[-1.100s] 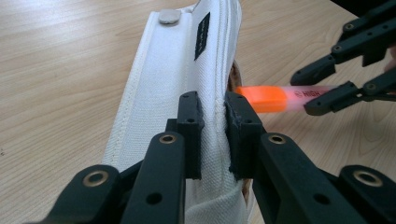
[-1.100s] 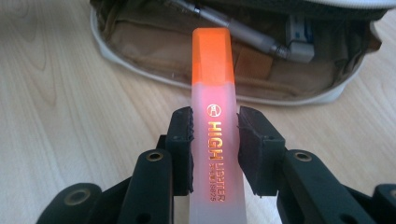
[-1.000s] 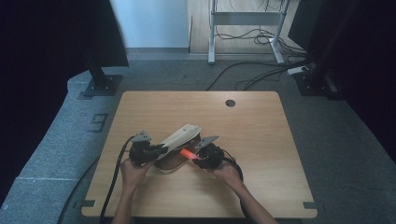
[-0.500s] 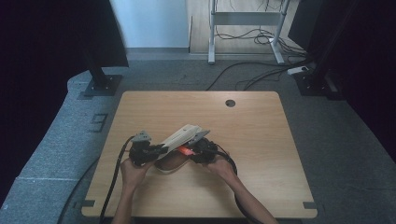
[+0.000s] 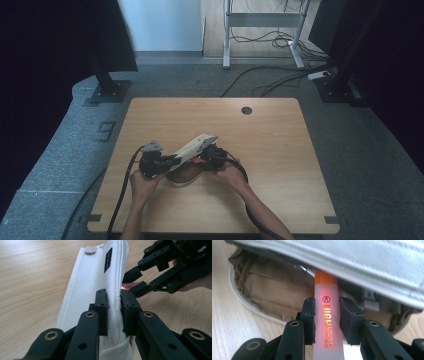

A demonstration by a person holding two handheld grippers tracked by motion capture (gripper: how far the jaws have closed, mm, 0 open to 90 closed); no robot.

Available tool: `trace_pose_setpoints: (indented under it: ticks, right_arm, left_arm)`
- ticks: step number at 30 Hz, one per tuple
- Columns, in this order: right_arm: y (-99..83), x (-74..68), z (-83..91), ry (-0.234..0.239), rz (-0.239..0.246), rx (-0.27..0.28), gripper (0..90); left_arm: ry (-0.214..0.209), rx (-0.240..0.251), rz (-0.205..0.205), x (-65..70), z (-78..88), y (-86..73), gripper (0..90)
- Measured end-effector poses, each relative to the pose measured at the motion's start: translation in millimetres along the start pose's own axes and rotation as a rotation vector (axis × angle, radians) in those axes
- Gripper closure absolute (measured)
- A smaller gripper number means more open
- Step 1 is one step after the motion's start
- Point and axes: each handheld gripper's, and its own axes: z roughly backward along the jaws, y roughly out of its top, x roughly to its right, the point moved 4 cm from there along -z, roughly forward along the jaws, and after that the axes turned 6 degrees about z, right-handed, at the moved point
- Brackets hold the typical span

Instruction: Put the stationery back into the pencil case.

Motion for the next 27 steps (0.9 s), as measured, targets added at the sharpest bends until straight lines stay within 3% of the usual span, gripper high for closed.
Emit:
trace_pose_setpoints:
  ticks: [9, 12, 19, 27]
  right_arm:
    - [7.2, 1.2, -16.0, 0.006, -0.004, 0.007, 64.1]
    - [5.9, 1.0, -15.4, 0.008, -0.018, 0.009, 59.1]
    - [0.7, -1.0, 0.9, 0.008, -0.011, 0.021, 54.2]
    - [-26.1, 0.3, 18.7, -0.005, -0.055, 0.021, 54.1]
  left_arm:
    - [-0.002, -0.002, -0.002, -0.1, -0.3, -0.2, 77.7]
    - [0.002, -0.002, -0.005, -0.2, -0.2, -0.2, 77.6]
    - [0.003, -0.003, -0.007, 0.0, -0.5, -0.4, 77.6]
    - [0.001, -0.005, -0.007, -0.1, -0.7, -0.6, 77.5]
